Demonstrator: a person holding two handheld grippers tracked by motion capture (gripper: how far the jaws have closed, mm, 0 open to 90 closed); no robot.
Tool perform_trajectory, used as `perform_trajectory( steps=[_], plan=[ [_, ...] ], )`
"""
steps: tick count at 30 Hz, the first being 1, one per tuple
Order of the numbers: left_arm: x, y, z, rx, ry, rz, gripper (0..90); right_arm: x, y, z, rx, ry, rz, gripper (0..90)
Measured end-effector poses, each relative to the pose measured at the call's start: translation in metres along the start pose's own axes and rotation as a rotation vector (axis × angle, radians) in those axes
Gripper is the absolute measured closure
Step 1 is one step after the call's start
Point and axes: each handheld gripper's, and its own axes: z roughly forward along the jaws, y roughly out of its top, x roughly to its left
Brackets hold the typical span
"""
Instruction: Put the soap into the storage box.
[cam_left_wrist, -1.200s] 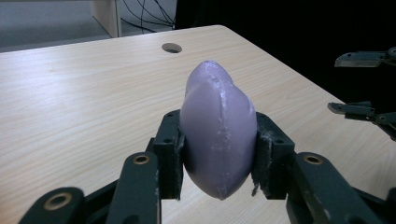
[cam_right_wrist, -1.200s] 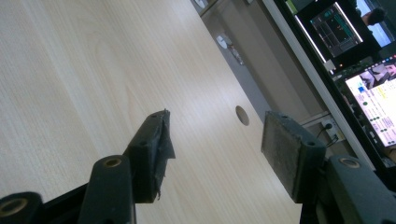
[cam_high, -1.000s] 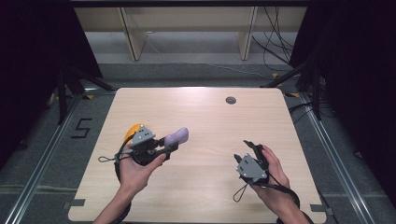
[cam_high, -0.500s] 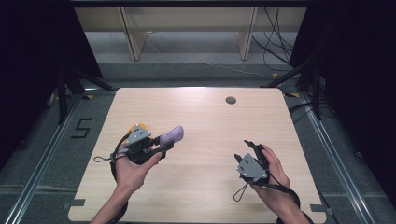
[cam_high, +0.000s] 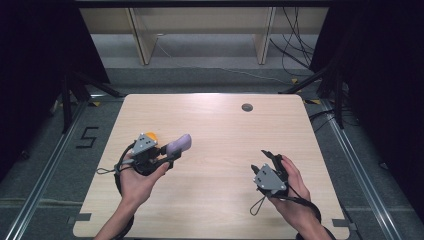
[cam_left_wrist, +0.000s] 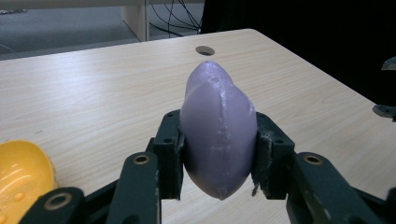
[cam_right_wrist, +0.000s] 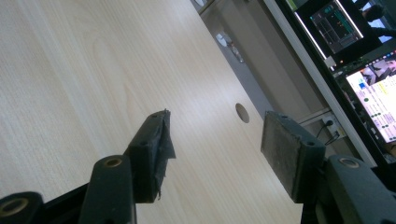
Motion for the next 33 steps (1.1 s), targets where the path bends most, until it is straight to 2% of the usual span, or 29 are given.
perform_trajectory(
  steps=[6, 7, 9, 10, 11, 12, 24, 26, 33],
  plan=[
    [0.004, -0.001, -0.001, -0.004, 0.01, 0.0, 58.8, 0.0, 0.0, 0.0, 0.002, 0.002, 0.0, 43.2],
    [0.004, -0.001, -0.001, -0.004, 0.014, -0.014, 58.8, 0.0, 0.0, 0.0, 0.002, 0.0, 0.002, 43.2],
    [0.005, -0.001, -0.001, -0.006, 0.016, -0.007, 58.8, 0.0, 0.0, 0.0, 0.002, 0.0, 0.003, 43.2],
    [0.005, -0.001, -0.002, -0.008, 0.019, -0.017, 58.8, 0.0, 0.0, 0.0, 0.003, 0.002, 0.001, 43.2],
    [0.007, -0.001, -0.002, -0.008, 0.021, -0.008, 58.8, 0.001, -0.001, 0.0, 0.006, 0.0, 0.017, 43.2],
    [0.007, -0.001, -0.002, -0.009, 0.022, -0.017, 58.8, 0.0, -0.001, 0.0, 0.006, 0.002, 0.014, 43.2],
    [0.012, -0.003, -0.004, -0.012, 0.044, -0.009, 58.8, 0.0, -0.001, 0.0, 0.006, 0.0, 0.016, 43.2],
    [0.012, -0.003, -0.005, -0.014, 0.051, -0.009, 58.8, -0.001, -0.001, 0.0, 0.005, -0.003, -0.005, 43.3],
    [0.013, -0.003, -0.005, -0.018, 0.07, -0.004, 58.8, -0.001, -0.001, 0.001, 0.009, 0.017, -0.004, 43.2]
  ],
)
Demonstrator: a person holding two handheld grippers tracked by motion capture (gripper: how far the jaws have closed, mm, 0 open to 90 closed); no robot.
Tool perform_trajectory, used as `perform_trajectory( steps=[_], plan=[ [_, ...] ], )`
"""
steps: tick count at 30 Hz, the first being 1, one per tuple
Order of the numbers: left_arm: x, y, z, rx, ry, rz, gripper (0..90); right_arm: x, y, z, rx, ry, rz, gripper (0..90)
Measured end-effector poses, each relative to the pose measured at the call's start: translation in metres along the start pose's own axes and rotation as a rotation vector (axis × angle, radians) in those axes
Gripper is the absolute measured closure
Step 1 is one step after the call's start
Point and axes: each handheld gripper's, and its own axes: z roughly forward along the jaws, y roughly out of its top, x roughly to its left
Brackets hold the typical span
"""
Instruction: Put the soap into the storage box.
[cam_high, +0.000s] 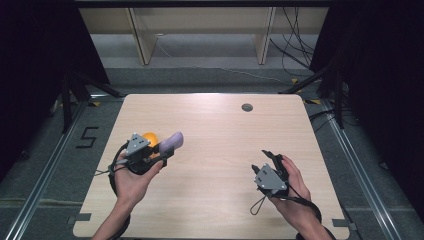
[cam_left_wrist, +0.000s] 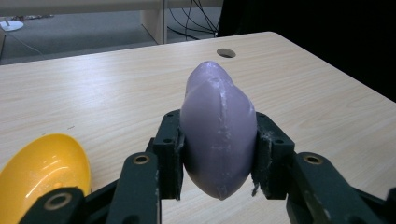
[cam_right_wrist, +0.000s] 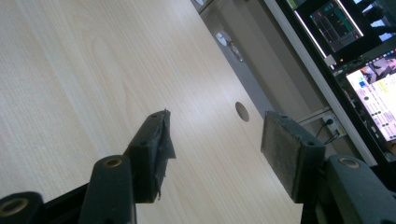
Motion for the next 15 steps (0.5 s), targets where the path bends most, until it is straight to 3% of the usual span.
perform_trajectory(
  steps=[5, 10, 11, 15],
  plan=[
    [0.0024, -0.0002, -0.0008, -0.003, 0.023, 0.007, 58.8, -0.0001, -0.0003, -0.0005, -0.001, -0.015, 0.0, 43.3],
    [0.0063, -0.0013, -0.0014, -0.008, 0.043, 0.01, 58.8, -0.0003, -0.0002, 0.0002, 0.0, 0.003, -0.003, 43.3],
    [0.0067, -0.0015, -0.0018, -0.006, 0.049, 0.004, 58.8, -0.0001, -0.0003, -0.0005, -0.001, -0.016, 0.0, 43.2],
    [0.0095, -0.0029, -0.0021, -0.007, 0.066, 0.002, 58.8, -0.0002, -0.0001, 0.0, -0.001, 0.003, -0.001, 43.3]
  ],
)
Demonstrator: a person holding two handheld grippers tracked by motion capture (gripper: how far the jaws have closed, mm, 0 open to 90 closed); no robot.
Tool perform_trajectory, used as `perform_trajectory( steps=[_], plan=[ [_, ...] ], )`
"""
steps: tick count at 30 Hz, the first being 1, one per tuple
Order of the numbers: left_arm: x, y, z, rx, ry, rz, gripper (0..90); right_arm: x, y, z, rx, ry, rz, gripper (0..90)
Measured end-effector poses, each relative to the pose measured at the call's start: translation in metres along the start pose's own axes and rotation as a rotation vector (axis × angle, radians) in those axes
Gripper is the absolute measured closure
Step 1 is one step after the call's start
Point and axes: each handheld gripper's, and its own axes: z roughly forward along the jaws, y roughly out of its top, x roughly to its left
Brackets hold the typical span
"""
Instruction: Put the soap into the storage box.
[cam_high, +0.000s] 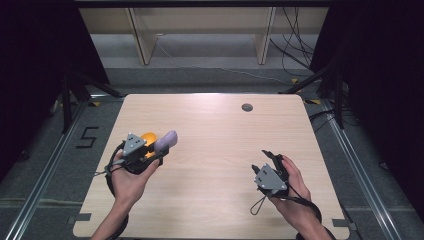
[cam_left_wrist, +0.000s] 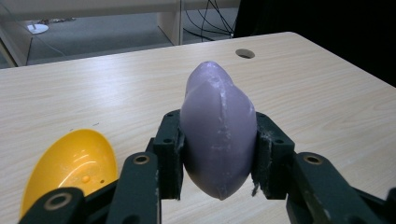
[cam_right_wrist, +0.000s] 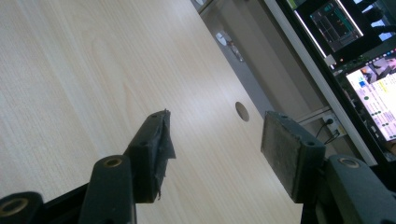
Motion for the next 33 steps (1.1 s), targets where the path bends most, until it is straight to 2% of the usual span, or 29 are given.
perform_trajectory(
  steps=[2, 8, 28, 30, 33],
  plan=[
    [0.001, -0.001, 0.0, 0.0, 0.005, -0.001, 58.8, 0.0, 0.0, -0.001, -0.002, -0.017, 0.002, 43.2],
    [0.005, -0.002, 0.001, -0.001, 0.029, -0.004, 58.8, 0.0, 0.0, 0.0, -0.003, -0.022, 0.002, 43.2],
    [0.019, -0.008, 0.003, 0.002, 0.098, -0.016, 58.7, 0.0, 0.0, 0.0, -0.002, -0.022, 0.005, 43.3],
    [0.02, -0.008, 0.003, 0.001, 0.1, -0.02, 58.8, 0.0, 0.0, 0.0, -0.001, -0.008, 0.013, 43.2],
    [0.022, -0.009, 0.003, 0.004, 0.111, -0.019, 58.8, 0.0, 0.0, 0.0, -0.004, -0.017, 0.012, 43.2]
  ],
)
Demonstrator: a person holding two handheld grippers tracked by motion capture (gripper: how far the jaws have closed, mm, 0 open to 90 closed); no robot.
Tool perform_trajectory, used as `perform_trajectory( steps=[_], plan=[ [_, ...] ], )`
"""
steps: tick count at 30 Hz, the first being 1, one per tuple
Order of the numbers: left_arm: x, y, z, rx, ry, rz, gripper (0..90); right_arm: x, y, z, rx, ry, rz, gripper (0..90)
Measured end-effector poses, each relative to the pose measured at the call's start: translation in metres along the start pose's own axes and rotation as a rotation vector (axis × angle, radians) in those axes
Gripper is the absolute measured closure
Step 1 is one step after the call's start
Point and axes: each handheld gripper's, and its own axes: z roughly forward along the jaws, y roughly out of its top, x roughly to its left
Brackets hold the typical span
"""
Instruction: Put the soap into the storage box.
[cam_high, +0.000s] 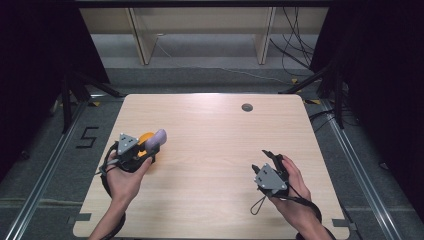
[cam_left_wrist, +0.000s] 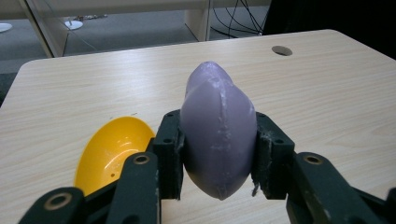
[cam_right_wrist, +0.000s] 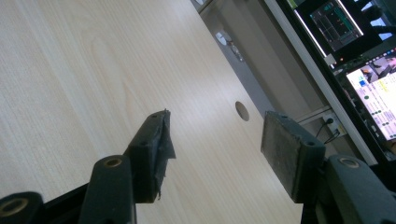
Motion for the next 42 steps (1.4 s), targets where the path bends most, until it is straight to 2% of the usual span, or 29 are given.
perform_trajectory(
  steps=[6, 9, 14, 19, 20, 30, 42],
  plan=[
    [0.006, -0.003, 0.001, -0.004, 0.017, -0.013, 58.8, 0.0, 0.0, 0.0, 0.004, 0.011, 0.003, 43.2],
    [0.009, -0.006, 0.003, -0.001, 0.035, -0.023, 58.7, -0.001, 0.0, 0.001, 0.003, -0.009, -0.009, 43.3],
    [0.015, -0.009, 0.004, 0.015, 0.059, -0.026, 58.8, -0.001, 0.0, 0.001, 0.003, -0.009, -0.011, 43.3],
    [0.02, -0.013, 0.006, 0.009, 0.082, -0.041, 58.8, -0.001, -0.001, 0.001, 0.004, -0.004, -0.007, 43.3],
    [0.022, -0.013, 0.006, 0.007, 0.086, -0.045, 58.8, 0.0, -0.001, 0.001, 0.007, -0.005, 0.009, 43.3],
    [0.035, -0.016, 0.01, 0.004, 0.141, -0.062, 58.8, 0.0, -0.001, 0.001, 0.012, -0.004, 0.009, 43.3],
    [0.042, -0.027, 0.029, 0.025, 0.181, -0.071, 58.7, 0.0, -0.001, 0.001, 0.011, -0.003, 0.013, 43.3]
  ],
)
